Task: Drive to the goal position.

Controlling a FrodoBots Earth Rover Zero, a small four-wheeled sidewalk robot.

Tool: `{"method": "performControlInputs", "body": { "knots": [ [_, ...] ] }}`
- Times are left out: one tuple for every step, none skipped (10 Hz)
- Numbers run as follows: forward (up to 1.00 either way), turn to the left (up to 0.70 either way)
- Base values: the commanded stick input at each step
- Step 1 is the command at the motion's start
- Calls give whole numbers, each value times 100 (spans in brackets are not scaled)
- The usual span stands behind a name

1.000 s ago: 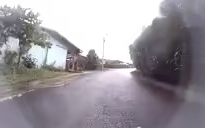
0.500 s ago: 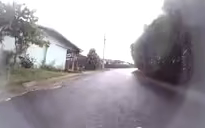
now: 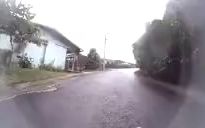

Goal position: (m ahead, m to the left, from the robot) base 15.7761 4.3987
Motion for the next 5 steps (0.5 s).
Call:
{"method": "performControlInputs", "body": {
  "knots": [
    [70,0],
    [70,0],
    [70,-26],
    [70,-35],
    [70,-35]
  ]
}}
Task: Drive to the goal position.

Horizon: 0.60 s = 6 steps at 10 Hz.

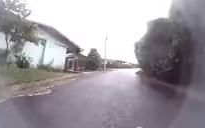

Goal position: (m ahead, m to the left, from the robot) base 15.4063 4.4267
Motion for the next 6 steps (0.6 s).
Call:
{"method": "performControlInputs", "body": {
  "knots": [
    [70,-35],
    [70,-35],
    [70,-15],
    [70,0],
    [70,0],
    [70,0]
  ]
}}
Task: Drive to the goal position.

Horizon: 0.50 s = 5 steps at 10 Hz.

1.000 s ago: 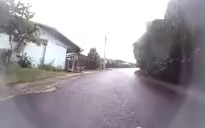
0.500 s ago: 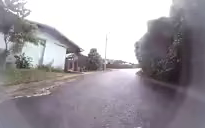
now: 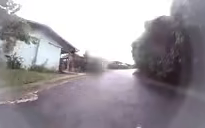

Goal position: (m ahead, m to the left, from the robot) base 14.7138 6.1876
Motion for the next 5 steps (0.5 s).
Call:
{"method": "performControlInputs", "body": {
  "knots": [
    [70,0],
    [70,-10],
    [70,-25],
    [70,-35],
    [70,-35]
  ]
}}
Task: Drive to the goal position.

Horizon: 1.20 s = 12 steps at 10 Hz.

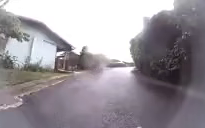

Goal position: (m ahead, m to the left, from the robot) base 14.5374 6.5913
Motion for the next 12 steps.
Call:
{"method": "performControlInputs", "body": {
  "knots": [
    [70,-1],
    [70,0],
    [70,0],
    [70,0],
    [70,0],
    [70,0],
    [70,0],
    [70,0],
    [70,0],
    [70,0],
    [70,0],
    [70,-17]
  ]
}}
